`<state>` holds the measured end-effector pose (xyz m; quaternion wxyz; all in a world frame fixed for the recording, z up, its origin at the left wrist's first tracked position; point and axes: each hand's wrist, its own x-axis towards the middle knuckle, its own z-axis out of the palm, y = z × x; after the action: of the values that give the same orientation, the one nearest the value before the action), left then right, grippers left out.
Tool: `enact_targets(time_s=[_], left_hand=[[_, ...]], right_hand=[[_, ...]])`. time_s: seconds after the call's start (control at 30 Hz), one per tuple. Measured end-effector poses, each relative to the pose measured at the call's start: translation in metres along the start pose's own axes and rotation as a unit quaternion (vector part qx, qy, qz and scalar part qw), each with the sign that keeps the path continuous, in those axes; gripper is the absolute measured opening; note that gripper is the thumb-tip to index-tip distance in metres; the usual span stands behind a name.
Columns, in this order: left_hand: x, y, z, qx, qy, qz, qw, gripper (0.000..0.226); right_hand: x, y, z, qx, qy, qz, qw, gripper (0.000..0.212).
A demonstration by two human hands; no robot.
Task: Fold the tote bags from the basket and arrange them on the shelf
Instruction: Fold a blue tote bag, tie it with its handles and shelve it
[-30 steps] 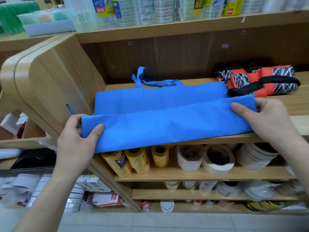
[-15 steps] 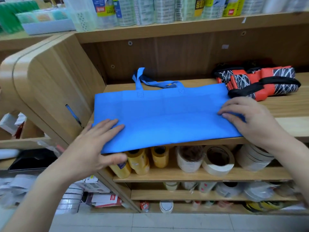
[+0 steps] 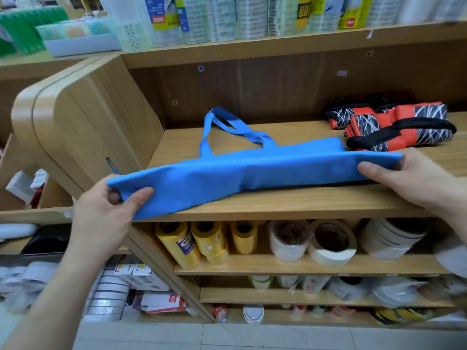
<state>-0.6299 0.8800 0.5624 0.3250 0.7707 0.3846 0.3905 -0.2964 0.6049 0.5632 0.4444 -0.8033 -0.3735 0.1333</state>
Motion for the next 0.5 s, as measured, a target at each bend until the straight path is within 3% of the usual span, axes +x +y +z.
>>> enact_targets(time_s=[0.07, 0.13, 0.23, 0.33, 0.4, 0.43, 0.5], left_hand=[[-0.003, 0.001, 0.006, 0.011, 0.041, -0.009, 0.999, 0.02], [-0.005, 0.002, 0.008, 0.05, 0.072, -0.008, 0.996, 0.035], [-0.007, 0.002, 0.007, 0.193, 0.086, 0.022, 0.977, 0.058], [-0.007, -0.002, 0.005, 0.361, 0.069, 0.072, 0.927, 0.039], [-0.003, -0.006, 0.002, 0.39, 0.075, 0.163, 0.903, 0.03], [-0.003, -0.006, 0.003, 0.374, 0.05, 0.227, 0.898, 0.029], [-0.004, 0.0, 0.011, 0.335, -0.085, 0.315, 0.884, 0.044]], right_hand=[[0.0, -0.008, 0.012, 0.007, 0.058, 0.024, 0.998, 0.018], [0.0, -0.015, 0.019, 0.003, 0.1, 0.028, 0.995, 0.007], [-0.002, -0.02, 0.028, -0.035, 0.145, 0.023, 0.989, 0.024], [-0.005, -0.022, 0.037, -0.13, 0.178, 0.029, 0.975, 0.047], [-0.005, -0.024, 0.042, -0.201, 0.181, 0.031, 0.962, 0.06], [-0.005, -0.024, 0.044, -0.229, 0.176, 0.034, 0.957, 0.063], [-0.003, -0.024, 0.046, -0.29, 0.163, 0.04, 0.942, 0.065]])
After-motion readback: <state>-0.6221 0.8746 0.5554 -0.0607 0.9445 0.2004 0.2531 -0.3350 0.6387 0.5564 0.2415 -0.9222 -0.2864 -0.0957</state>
